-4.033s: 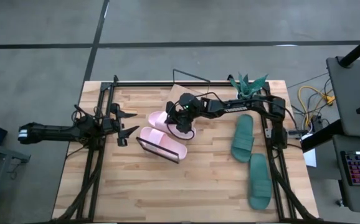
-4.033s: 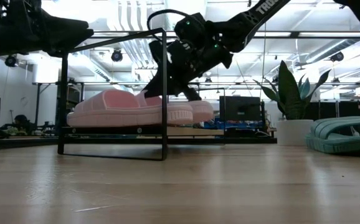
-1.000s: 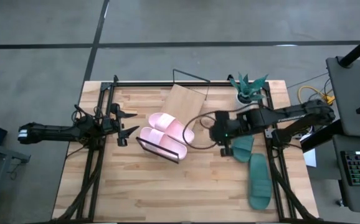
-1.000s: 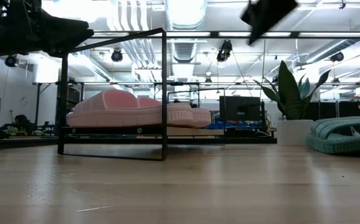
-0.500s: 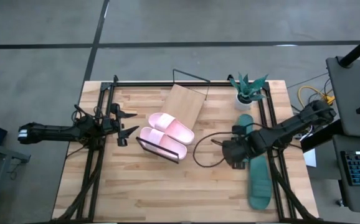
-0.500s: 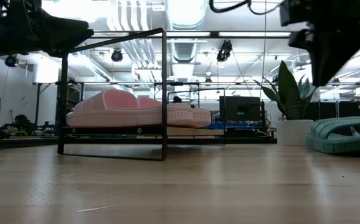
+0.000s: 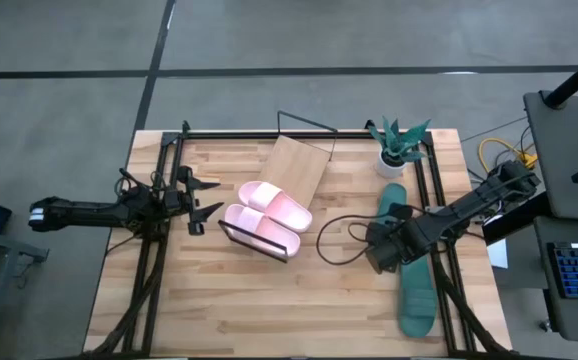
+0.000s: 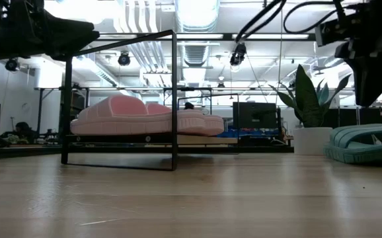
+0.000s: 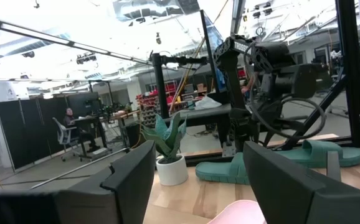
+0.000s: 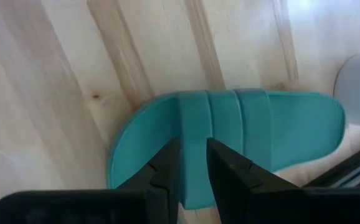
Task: Pick and place slides into the shelf
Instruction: Put the top dark green slide on the shelf
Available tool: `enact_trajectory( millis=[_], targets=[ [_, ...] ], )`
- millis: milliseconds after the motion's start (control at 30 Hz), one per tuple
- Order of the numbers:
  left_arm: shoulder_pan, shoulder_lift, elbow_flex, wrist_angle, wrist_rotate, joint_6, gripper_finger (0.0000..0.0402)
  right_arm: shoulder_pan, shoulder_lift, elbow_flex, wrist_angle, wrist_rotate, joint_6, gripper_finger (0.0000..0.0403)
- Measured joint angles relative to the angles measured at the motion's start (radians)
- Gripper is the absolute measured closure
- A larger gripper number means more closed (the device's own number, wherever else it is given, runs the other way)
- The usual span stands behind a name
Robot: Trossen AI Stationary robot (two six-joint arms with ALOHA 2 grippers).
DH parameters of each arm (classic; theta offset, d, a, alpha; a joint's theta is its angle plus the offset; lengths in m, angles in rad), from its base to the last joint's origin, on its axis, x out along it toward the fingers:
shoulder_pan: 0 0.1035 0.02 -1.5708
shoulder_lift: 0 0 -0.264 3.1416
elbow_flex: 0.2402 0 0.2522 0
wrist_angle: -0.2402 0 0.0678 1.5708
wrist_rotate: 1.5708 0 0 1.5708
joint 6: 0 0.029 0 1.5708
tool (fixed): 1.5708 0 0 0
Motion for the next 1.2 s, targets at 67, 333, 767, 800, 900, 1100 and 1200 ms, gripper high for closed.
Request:
enact_trajectory(
  millis=[67,333,767,800,900,1100,1200],
  targets=[
    [0.000,0.000,0.000,0.000,0.000,0.000,0.0173,0.000,0.000,-0.010,0.002,0.005,0.000,0.0332],
    [0.000,0.000,0.000,0.000,0.000,0.000,0.0173,0.004,0.000,-0.023,0.061,0.005,-0.020,0.0259],
    [0.000,0.000,0.000,-0.001,0.000,0.000,0.0173,0.005,0.172,-0.018,0.074,0.007,-0.154,0.0215],
    [0.000,0.000,0.000,-0.001,0.000,0.000,0.0173,0.005,0.193,-0.015,0.063,0.014,-0.155,0.0219],
    [0.000,0.000,0.000,-0.001,0.000,0.000,0.0173,0.005,0.247,-0.003,0.011,0.037,-0.152,0.0232],
    [0.000,0.000,0.000,-0.001,0.000,0.000,0.0173,0.005,0.316,-0.001,-0.025,0.058,-0.136,0.0254],
    [0.000,0.000,0.000,-0.001,0.000,0.000,0.0173,0.005,0.337,-0.001,-0.029,0.077,-0.131,0.0264]
  ],
)
